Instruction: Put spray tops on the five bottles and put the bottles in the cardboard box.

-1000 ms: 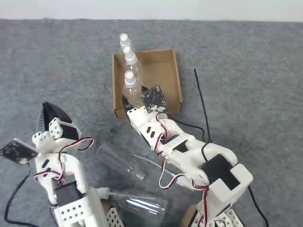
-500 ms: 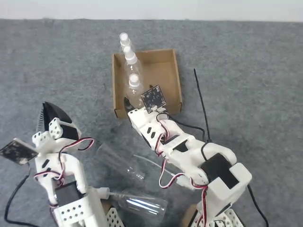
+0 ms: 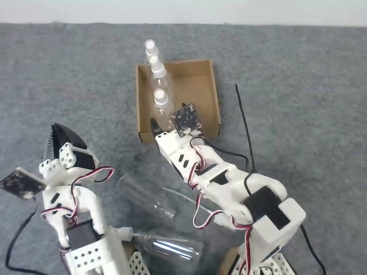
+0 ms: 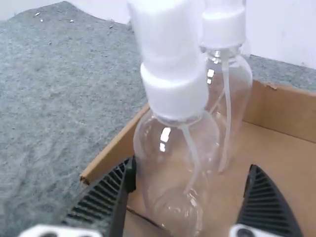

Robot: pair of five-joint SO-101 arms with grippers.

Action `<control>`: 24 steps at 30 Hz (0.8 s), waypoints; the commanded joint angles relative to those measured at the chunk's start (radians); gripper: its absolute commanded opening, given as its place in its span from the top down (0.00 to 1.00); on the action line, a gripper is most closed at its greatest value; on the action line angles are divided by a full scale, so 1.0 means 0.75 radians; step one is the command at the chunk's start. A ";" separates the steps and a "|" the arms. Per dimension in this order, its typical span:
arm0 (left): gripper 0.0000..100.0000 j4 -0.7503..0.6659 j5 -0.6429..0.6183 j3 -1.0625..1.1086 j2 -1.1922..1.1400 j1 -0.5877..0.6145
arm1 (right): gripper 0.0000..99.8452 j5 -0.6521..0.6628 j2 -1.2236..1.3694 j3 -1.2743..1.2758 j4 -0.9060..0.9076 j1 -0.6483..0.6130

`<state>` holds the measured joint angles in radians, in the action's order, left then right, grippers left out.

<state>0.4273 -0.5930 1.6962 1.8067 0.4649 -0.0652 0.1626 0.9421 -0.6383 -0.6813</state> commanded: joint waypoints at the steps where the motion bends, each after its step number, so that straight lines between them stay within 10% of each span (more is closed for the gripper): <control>1: 0.99 -0.020 -0.004 -0.015 0.018 0.006 | 0.71 -0.006 -0.169 0.008 0.046 0.001; 24: 0.99 -0.020 -0.004 -0.015 0.018 0.006 | 0.71 -0.008 -0.537 0.211 0.242 0.001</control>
<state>0.4273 -0.5930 1.6962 1.8067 0.4649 -0.0652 -0.1412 1.1109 -0.5155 -0.6813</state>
